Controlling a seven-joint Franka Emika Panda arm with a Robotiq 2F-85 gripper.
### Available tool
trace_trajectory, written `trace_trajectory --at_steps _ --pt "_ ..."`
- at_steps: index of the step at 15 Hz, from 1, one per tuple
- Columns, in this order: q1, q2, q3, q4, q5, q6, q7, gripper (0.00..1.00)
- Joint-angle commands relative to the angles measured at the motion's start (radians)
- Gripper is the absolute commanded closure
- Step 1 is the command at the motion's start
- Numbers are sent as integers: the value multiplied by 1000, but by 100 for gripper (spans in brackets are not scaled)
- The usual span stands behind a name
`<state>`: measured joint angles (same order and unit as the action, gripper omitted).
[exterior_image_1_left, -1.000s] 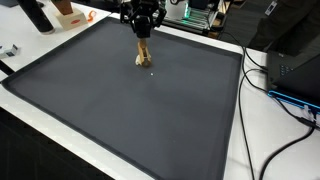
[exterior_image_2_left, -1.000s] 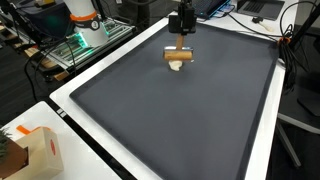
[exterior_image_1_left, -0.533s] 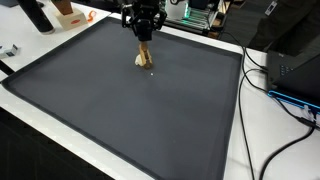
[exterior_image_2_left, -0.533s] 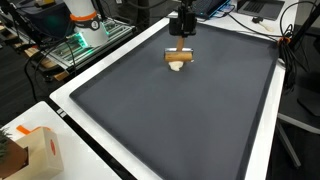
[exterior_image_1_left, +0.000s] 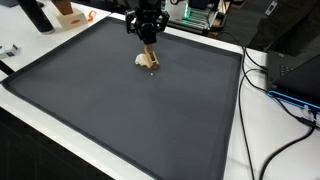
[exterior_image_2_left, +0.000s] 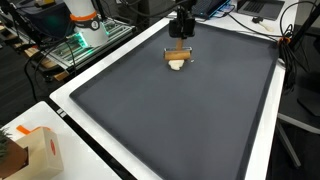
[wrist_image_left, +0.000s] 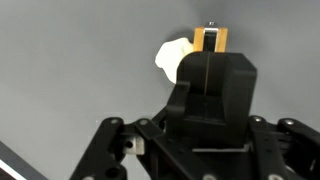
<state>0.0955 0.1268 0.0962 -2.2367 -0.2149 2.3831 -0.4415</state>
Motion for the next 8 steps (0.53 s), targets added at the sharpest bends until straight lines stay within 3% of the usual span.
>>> trace_trajectory --at_steps 1,8 --pt "-16 27 7 -17 39 26 -40 77" --pt "-6 9 -19 -26 -88 69 118 77"
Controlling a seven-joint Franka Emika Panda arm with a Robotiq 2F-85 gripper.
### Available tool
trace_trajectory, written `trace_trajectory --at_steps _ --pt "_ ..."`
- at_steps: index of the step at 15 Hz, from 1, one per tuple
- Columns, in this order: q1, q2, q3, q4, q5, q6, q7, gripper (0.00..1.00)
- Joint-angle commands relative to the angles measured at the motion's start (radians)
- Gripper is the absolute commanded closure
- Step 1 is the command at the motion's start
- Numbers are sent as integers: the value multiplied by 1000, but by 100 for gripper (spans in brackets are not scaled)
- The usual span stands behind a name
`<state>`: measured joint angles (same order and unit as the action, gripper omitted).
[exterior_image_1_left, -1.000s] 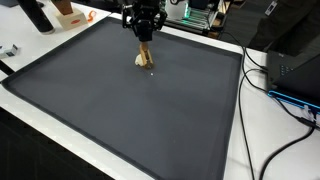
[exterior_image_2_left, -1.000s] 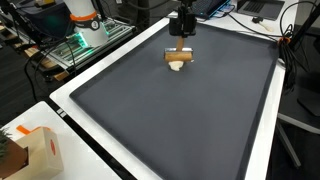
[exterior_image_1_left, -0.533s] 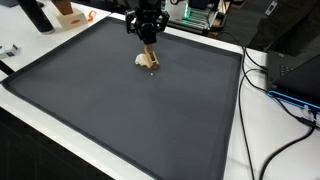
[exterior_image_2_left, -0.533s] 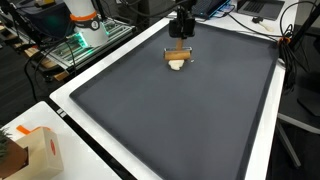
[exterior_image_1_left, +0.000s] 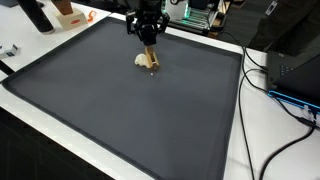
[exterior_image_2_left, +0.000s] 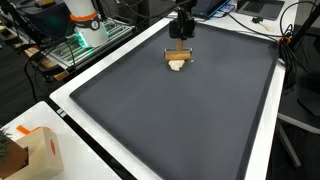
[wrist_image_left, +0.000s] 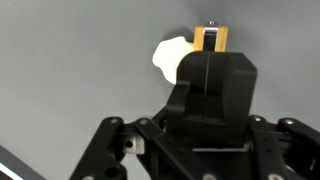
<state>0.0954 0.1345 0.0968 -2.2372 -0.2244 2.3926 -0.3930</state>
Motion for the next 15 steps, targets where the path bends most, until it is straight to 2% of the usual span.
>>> trace_trajectory --at_steps 1,9,15 --pt "-7 2 -22 -27 -94 67 91 77" --pt "-6 10 -49 -27 -253 87 286 77" --pt "-5 19 -62 -25 -310 96 358 77"
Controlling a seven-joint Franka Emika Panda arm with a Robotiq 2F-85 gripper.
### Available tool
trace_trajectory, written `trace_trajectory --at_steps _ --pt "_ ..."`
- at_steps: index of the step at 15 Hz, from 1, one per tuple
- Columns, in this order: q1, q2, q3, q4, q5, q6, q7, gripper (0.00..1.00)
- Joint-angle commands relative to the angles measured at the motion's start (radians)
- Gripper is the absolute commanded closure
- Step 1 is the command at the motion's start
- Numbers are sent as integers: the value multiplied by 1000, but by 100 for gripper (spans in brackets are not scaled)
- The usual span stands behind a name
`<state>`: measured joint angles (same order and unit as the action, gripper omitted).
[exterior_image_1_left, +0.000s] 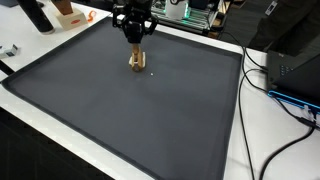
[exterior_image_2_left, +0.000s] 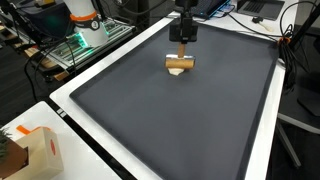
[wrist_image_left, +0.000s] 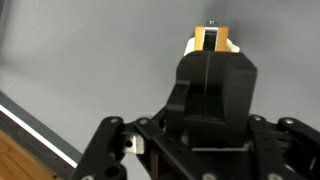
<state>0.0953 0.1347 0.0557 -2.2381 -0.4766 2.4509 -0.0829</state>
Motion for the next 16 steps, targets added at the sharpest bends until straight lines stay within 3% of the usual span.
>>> trace_trajectory --at_steps 1,5,11,16 --pt "-5 19 -22 -25 -57 39 48 77" --pt "-17 23 -2 -33 42 63 -55 77" --pt "-44 33 31 -27 294 35 -374 77" --pt "-57 34 40 -16 396 -12 -520 77"
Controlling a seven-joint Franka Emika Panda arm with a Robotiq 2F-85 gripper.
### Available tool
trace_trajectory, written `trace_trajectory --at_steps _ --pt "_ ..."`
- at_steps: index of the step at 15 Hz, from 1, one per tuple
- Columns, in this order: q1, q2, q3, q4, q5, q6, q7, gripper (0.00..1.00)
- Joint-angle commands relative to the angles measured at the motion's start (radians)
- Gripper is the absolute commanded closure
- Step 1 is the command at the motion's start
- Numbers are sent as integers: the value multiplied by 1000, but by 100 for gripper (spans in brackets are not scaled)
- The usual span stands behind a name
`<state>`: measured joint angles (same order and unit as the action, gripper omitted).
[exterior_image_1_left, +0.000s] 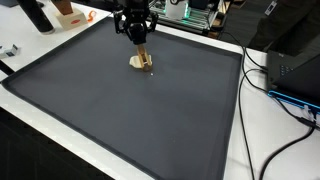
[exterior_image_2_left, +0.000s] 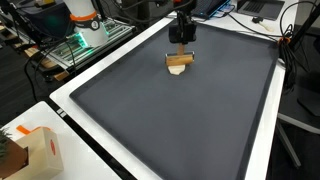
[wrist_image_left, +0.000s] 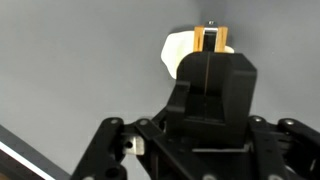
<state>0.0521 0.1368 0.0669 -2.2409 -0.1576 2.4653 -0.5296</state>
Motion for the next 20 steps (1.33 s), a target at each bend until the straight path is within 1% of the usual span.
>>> trace_trajectory --at_steps 1,5,8,15,20 --pt "-14 33 30 -10 90 -40 -90 77" --pt "-9 35 37 -3 116 -90 -110 77" --pt "-9 31 42 -4 121 -100 -100 77" --pt "-1 -28 50 -10 117 -132 -88 77" --pt "6 -83 52 -9 111 -187 -80 77"
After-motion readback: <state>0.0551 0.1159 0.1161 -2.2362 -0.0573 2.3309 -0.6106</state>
